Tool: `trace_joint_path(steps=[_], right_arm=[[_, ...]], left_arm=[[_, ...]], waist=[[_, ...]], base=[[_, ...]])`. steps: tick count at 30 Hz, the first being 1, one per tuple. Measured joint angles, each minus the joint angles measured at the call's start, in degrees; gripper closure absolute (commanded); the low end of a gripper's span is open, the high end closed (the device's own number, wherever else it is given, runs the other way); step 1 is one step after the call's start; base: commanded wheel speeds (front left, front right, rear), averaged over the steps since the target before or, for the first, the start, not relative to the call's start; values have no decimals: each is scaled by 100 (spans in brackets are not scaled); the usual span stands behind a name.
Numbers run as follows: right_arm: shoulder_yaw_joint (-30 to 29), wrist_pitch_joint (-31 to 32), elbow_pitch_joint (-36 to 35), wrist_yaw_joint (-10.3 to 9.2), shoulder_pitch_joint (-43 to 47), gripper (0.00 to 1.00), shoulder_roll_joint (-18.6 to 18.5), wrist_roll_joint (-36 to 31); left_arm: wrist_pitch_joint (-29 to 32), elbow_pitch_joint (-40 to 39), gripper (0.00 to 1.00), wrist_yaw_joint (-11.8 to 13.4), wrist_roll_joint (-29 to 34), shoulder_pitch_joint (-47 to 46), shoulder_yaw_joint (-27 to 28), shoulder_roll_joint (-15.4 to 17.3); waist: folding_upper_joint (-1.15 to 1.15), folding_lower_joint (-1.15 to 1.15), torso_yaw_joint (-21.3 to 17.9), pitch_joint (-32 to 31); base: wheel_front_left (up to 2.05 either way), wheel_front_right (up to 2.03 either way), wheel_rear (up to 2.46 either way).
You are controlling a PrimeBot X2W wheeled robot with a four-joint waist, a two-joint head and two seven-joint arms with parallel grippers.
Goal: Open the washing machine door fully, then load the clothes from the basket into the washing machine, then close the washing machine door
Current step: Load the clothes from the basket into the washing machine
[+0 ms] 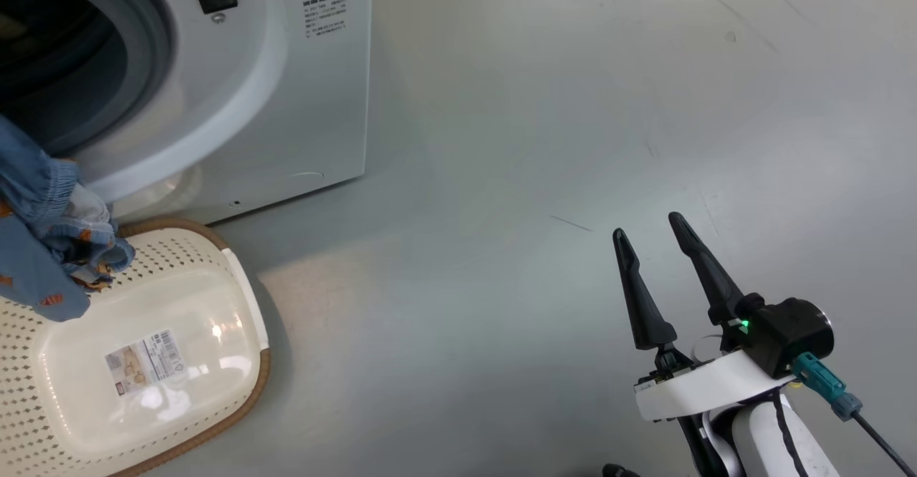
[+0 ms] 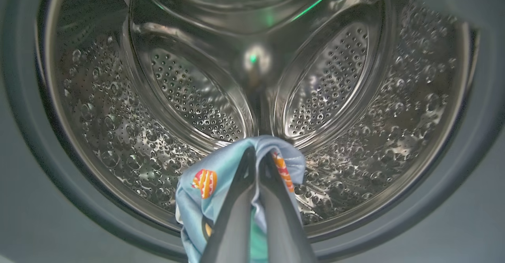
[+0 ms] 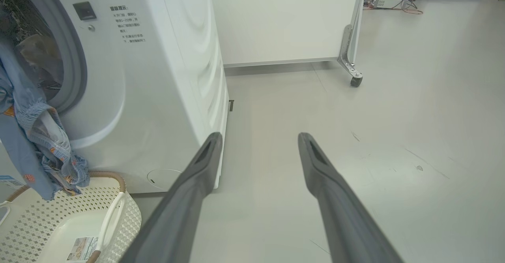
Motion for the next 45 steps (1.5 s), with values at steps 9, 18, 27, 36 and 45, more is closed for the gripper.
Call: trace_joint_path(steps=[9, 18, 27, 36, 45], right_arm=[[180, 0, -83, -8, -212, 0, 10, 205], [243, 0, -111, -21, -330, 0, 10, 226], [348, 0, -123, -63, -363, 0, 14, 226], [342, 0, -114, -130, -327, 0, 27, 226], [339, 0, -125, -160, -229, 0, 35, 224]], left_arm=[[278, 638, 100, -11, 288, -834, -20, 576], [298, 909, 100, -108, 355, -1785, -53, 854], [0, 1216, 100, -199, 463, -2603, -48, 1061], [-374, 1537, 100, -313, 644, -3382, -256, 1295], [-923, 1704, 100, -405, 700, -3702, -309, 1234]], waist=[[0, 0, -162, 666], [0, 1, -258, 1191], [0, 1, -327, 1583], [0, 0, -449, 1834], [0, 0, -442, 1899]], base=[[0, 0, 0], [0, 0, 0], [0, 0, 0], [0, 0, 0], [0, 0, 0]])
